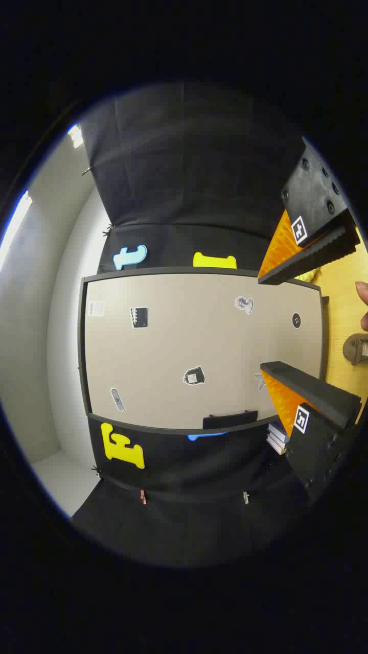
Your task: Open the shoe cabinet door, grab the shoes and put them into the shoe cabinet, then close the shoe cabinet door.
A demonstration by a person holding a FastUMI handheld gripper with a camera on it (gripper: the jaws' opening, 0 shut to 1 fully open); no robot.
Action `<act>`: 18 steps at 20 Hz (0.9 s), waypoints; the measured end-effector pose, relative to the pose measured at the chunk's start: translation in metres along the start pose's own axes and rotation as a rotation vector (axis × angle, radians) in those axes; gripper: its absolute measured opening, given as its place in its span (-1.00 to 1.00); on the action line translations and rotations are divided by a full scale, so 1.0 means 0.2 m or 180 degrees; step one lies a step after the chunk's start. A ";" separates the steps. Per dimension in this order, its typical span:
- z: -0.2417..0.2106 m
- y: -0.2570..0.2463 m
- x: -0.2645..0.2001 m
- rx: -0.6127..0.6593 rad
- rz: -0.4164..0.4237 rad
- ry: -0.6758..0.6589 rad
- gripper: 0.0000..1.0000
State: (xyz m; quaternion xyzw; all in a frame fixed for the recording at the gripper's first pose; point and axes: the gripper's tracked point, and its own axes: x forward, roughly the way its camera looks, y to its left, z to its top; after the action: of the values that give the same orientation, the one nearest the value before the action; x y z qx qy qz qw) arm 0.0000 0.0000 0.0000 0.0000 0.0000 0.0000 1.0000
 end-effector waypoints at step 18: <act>-0.01 0.00 -0.06 0.0069 -0.0002 0.0033 0.95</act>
State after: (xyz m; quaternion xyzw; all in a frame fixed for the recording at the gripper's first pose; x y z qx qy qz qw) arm -0.0114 0.0007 -0.0011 0.0109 0.0051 -0.0003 0.9999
